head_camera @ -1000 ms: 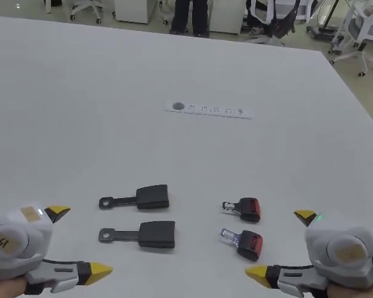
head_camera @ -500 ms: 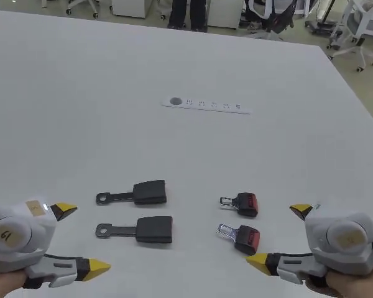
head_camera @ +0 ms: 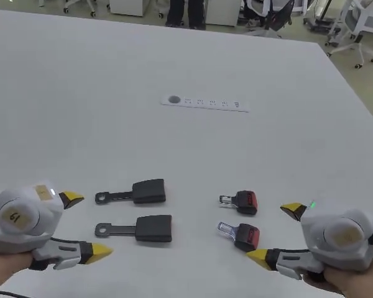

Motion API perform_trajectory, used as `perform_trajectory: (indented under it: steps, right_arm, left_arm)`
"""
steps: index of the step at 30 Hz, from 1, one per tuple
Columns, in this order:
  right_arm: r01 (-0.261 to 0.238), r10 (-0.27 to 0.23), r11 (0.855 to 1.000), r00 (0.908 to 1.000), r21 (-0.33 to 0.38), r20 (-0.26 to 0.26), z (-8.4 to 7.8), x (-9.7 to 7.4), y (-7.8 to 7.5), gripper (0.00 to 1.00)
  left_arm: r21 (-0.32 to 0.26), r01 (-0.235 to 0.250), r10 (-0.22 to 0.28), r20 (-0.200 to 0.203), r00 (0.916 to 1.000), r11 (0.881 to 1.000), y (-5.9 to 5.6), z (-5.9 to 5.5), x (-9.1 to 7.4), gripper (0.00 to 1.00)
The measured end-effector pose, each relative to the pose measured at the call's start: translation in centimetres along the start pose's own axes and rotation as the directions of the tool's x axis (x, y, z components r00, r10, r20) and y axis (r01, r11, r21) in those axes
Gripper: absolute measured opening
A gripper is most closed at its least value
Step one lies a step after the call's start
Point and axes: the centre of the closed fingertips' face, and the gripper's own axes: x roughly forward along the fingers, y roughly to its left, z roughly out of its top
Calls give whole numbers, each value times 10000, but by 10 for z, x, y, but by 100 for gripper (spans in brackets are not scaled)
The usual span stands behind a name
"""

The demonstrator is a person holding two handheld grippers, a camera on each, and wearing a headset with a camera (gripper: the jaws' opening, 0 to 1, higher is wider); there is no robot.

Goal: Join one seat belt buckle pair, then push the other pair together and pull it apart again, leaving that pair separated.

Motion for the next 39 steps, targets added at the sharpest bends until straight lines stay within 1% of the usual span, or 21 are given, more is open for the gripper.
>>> perform_trajectory:
  steps: [2, 4, 7, 8, 10, 11, 14, 15, 18, 20, 22, 23, 25, 26, 28, 29, 30, 32, 34, 36, 39]
  right_arm:
    - [-45, 44, 9998, 10000, -189, -52, 0, 2, 0, 67]
    - [-118, 116, 9995, 9999, -278, -92, 1, 3, 1, 66]
    - [-276, 270, 9990, 9995, -349, -175, 3, 7, 2, 64]
    - [-349, 343, 9989, 9992, -317, -207, 3, 8, 3, 62]
    - [-374, 365, 9985, 9991, -405, -213, 4, 10, 3, 62]
    - [-426, 416, 9982, 9988, -415, -245, 3, 11, 4, 61]
    - [-542, 525, 9971, 9980, -526, -341, 3, 15, 5, 60]
    - [-567, 548, 9968, 9979, -554, -351, 4, 16, 5, 59]
    - [-683, 658, 9958, 9970, -617, -411, 4, 20, 7, 58]
    - [-753, 731, 9959, 9963, -503, -447, 2, 25, 6, 57]
    - [-775, 751, 9958, 9960, -482, -493, 1, 29, 5, 56]
    - [-825, 795, 9951, 9953, -542, -561, 0, 30, 6, 56]
    - [-902, 854, 9936, 9939, -681, -699, -3, 35, 7, 55]
    - [-912, 858, 9930, 9937, -749, -727, -3, 34, 7, 55]
    - [-997, 936, 9921, 9924, -756, -803, -5, 36, 7, 54]
    - [-1052, 987, 9916, 9915, -759, -845, -6, 37, 7, 53]
    - [-1068, 999, 9911, 9912, -791, -865, -6, 38, 6, 52]
    - [-1137, 1051, 9894, 9900, -901, -943, -7, 41, 5, 51]
    - [-1210, 1108, 9872, 9889, -1036, -993, -8, 45, 3, 49]
    - [-1272, 1156, 9858, 9875, -1094, -1067, -8, 48, 2, 49]
    - [-1426, 1291, 9832, 9845, -1136, -1184, -9, 51, 1, 46]
  left_arm:
    - [285, 147, -145, -70, 9999, 9995, -2, 1, 3, 72]
    - [449, 264, -258, -154, 9995, 9986, -4, 2, 6, 71]
    - [717, 495, -474, -309, 9984, 9962, -10, 7, 10, 68]
    - [748, 577, -553, -329, 9979, 9955, -12, 8, 12, 66]
    - [905, 714, -687, -332, 9971, 9933, -13, 7, 13, 61]
    - [980, 770, -738, -359, 9966, 9922, -15, 9, 17, 60]
    - [1123, 935, -881, -528, 9947, 9893, -18, 8, 21, 60]
    - [1192, 992, -931, -551, 9941, 9879, -19, 10, 22, 60]
    - [1295, 1236, -1168, -582, 9914, 9838, -24, 16, 30, 59]
    - [1251, 1369, -1301, -605, 9896, 9827, -24, 18, 35, 59]
    - [1068, 1571, -1537, -392, 9873, 9818, -29, 28, 38, 58]
    - [1118, 1651, -1619, -373, 9861, 9799, -29, 30, 41, 57]
    - [1366, 1693, -1637, -514, 9852, 9760, -28, 30, 46, 56]
    - [1434, 1720, -1653, -575, 9846, 9746, -27, 29, 48, 56]
    - [1154, 1772, -1728, -469, 9838, 9774, -26, 33, 52, 53]
    - [1113, 1764, -1720, -480, 9839, 9780, -24, 31, 53, 52]
    - [1260, 1760, -1688, -658, 9834, 9763, -22, 27, 55, 50]
    - [1375, 1818, -1730, -738, 9822, 9737, -21, 24, 58, 48]
    - [1492, 1970, -1846, -930, 9784, 9690, -23, 21, 61, 48]
    - [1767, 2072, -1885, -1172, 9751, 9622, -24, 19, 63, 49]
    - [1856, 2248, -2031, -1291, 9706, 9566, -23, 14, 72, 49]
